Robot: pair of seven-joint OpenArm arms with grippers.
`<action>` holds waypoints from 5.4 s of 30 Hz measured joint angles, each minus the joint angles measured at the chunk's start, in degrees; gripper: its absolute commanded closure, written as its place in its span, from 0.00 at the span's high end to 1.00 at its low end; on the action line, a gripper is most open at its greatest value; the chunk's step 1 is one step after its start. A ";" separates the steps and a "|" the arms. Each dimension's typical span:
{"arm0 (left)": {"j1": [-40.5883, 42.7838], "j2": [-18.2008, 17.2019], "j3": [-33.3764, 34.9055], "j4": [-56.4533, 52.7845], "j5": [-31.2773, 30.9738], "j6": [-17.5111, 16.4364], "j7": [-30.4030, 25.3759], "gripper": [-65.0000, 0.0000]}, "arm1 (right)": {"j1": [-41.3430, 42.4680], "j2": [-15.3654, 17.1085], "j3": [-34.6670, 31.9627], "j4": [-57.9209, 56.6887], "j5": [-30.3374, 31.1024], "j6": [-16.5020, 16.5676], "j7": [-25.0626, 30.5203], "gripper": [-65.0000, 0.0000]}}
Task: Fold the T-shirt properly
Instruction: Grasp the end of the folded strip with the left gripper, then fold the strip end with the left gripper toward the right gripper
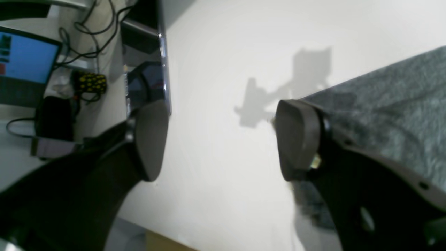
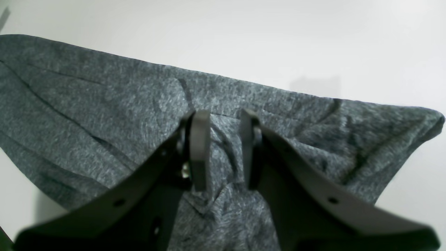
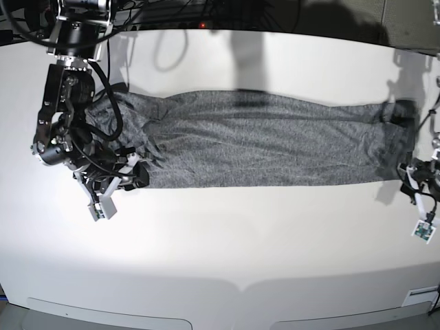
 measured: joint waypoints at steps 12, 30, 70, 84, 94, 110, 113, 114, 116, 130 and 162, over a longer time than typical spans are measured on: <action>-0.09 -4.42 0.09 -11.21 -6.16 0.04 -0.33 0.70 | -0.02 -0.02 0.00 0.00 1.27 0.02 -0.02 0.25; -0.09 -4.44 0.09 -11.21 -7.85 0.04 -0.33 0.70 | -0.02 -0.02 0.00 0.00 1.29 0.02 -0.22 0.25; -0.24 -4.55 0.09 -12.17 -10.32 -1.42 -4.07 0.69 | 0.00 -0.02 0.00 0.00 1.29 0.02 -0.22 0.25; -15.50 -5.20 -0.04 -54.66 -36.87 -24.44 -4.96 0.69 | 0.00 0.00 0.07 0.00 4.98 0.00 -2.78 0.25; -16.59 -5.35 -0.09 -68.52 -45.68 -25.73 -1.79 0.69 | 0.00 -0.02 0.07 0.00 7.78 0.00 -4.11 0.25; -18.21 0.59 -0.74 -73.07 -58.86 -26.80 4.39 0.69 | -0.02 0.02 0.07 0.00 9.46 0.02 -5.77 0.25; -17.99 1.88 -0.76 -72.81 -59.91 -27.08 4.37 0.69 | -0.02 0.04 0.07 0.00 9.44 0.02 -5.77 0.25; -17.64 1.99 -0.81 -72.81 -60.35 -27.21 4.11 0.69 | -0.04 0.04 0.07 0.00 9.46 0.02 -5.79 0.25; -16.90 1.95 -0.96 -72.74 -61.37 -27.36 3.72 0.69 | -0.02 0.02 0.07 0.00 9.44 0.02 -5.79 0.25; -16.44 -0.46 -0.92 -72.72 -61.68 -27.87 6.80 0.69 | -0.02 0.33 0.07 0.00 9.44 0.02 -5.79 0.25; -15.15 -0.22 -0.07 -61.05 -66.93 -25.68 11.63 0.00 | -0.04 0.33 0.07 0.00 9.44 0.02 -5.79 0.25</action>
